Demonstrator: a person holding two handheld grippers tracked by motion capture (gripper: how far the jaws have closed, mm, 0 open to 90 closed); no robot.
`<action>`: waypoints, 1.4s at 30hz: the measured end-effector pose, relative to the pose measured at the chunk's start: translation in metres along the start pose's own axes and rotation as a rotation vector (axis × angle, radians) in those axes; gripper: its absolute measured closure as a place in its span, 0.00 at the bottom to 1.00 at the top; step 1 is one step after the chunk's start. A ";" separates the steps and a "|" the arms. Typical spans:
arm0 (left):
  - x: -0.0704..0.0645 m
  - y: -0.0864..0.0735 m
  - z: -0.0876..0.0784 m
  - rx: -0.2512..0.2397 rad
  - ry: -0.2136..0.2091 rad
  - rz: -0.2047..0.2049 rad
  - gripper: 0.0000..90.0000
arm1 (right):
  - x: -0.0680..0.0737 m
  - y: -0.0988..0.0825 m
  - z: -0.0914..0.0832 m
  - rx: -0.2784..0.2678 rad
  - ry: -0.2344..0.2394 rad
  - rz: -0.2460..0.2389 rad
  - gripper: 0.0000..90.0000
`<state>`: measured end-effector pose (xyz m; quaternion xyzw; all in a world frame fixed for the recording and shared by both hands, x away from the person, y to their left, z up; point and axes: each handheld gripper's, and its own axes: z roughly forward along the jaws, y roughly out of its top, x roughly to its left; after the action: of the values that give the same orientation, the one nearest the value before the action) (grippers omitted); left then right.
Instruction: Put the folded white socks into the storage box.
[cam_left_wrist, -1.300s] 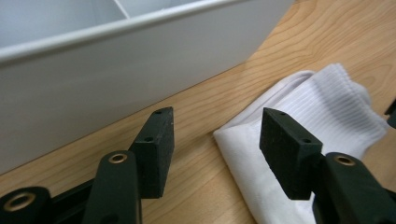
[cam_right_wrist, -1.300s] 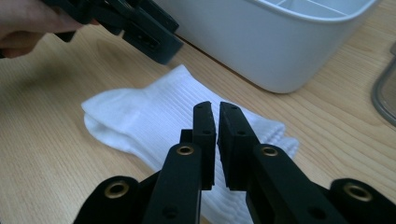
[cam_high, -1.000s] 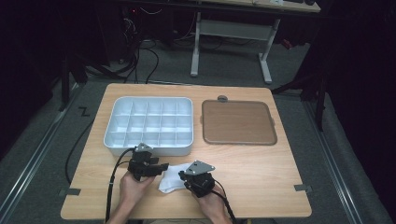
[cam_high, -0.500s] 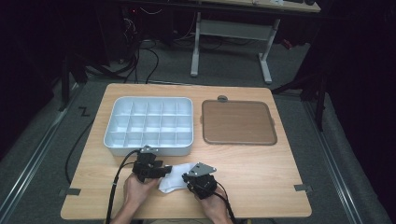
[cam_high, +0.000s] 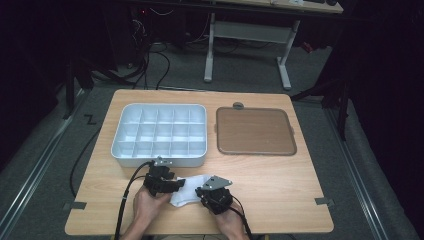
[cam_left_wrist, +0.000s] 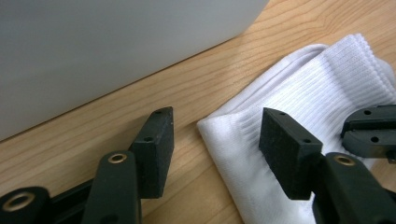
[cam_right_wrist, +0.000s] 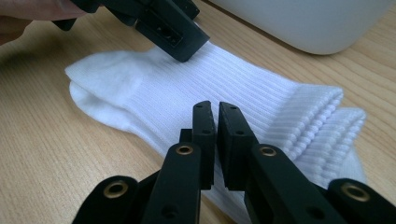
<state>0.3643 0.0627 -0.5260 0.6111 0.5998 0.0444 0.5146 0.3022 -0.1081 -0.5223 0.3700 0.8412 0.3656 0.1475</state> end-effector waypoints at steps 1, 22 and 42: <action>-0.001 -0.001 0.000 0.000 -0.002 0.001 0.52 | 0.000 0.000 0.000 0.006 -0.003 -0.007 0.96; 0.000 -0.002 -0.003 0.037 -0.083 0.000 0.93 | 0.001 -0.002 0.001 0.008 -0.008 -0.037 0.96; -0.003 0.004 -0.023 0.049 -0.115 -0.010 0.95 | 0.003 0.002 -0.006 -0.034 -0.010 -0.033 0.91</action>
<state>0.3504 0.0745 -0.5104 0.6221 0.5731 -0.0080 0.5334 0.2978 -0.1076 -0.5162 0.3554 0.8401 0.3757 0.1638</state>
